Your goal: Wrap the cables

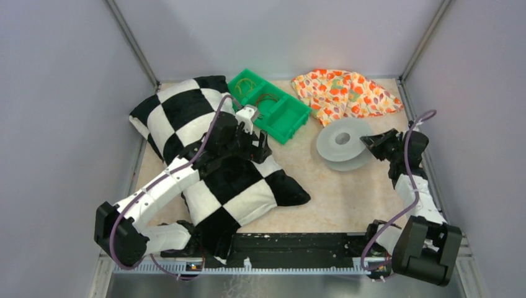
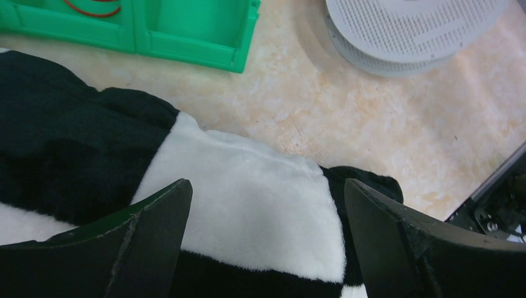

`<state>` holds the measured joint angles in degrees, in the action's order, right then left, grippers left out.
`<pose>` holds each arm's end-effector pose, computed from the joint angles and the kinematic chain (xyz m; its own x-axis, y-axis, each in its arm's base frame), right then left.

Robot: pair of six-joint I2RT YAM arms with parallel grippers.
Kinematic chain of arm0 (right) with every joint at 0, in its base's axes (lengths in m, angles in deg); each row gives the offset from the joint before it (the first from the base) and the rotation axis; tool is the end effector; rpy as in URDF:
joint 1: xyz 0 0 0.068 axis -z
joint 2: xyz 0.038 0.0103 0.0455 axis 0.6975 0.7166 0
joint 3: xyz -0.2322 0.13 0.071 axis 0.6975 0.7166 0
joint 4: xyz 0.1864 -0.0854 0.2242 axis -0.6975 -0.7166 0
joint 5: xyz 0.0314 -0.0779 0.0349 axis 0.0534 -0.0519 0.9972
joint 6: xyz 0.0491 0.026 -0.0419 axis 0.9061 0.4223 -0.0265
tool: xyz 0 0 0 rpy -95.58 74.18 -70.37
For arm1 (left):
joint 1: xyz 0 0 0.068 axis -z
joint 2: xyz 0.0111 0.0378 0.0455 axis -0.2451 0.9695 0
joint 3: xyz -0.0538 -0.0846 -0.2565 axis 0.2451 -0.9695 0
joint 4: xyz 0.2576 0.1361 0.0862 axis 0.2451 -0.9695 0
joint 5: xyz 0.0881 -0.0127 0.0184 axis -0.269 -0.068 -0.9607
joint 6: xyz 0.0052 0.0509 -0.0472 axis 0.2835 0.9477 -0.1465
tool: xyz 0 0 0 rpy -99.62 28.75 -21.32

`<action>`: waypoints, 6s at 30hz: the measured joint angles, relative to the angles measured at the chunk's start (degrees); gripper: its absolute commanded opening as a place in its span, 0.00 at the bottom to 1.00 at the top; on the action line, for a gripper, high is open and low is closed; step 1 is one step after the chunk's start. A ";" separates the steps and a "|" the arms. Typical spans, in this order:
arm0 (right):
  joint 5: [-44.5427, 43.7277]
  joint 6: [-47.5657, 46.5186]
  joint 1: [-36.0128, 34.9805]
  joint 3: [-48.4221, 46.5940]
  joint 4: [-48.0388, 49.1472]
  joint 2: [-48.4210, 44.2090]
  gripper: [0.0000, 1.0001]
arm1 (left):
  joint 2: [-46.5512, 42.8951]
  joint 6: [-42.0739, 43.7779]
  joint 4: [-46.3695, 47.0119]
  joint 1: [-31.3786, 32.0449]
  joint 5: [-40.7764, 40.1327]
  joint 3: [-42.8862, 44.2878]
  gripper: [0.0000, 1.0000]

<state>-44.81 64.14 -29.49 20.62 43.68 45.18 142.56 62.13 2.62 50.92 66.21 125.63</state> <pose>0.2819 -0.0500 0.2058 -0.3949 0.7629 -0.5118 0.2109 0.6175 0.7578 0.2597 -0.2038 0.2957 -0.5460 0.1389 -0.8262 0.5845 0.7697 -0.2569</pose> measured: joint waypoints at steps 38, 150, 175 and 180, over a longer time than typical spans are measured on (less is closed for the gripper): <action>-21.55 -13.94 1.90 -13.90 -33.68 -10.34 0.84 | 69.75 -7.52 -8.46 -11.98 -24.41 68.85 0.62; -12.90 -7.37 -30.47 -26.16 -16.87 0.81 0.00 | 25.05 -28.26 25.31 -11.56 34.05 22.99 0.85; -7.87 -17.29 -20.74 -53.11 -27.47 -3.54 0.00 | 12.83 -15.96 17.53 -13.51 31.69 22.82 0.77; -4.63 -13.38 -20.74 -50.80 -28.02 -1.53 0.00 | 12.83 -7.52 18.80 -4.68 34.80 23.12 0.74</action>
<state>-49.44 50.77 -50.23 -30.17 15.66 43.65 155.39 54.61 21.42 46.24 101.01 148.75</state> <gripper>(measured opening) 0.014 0.746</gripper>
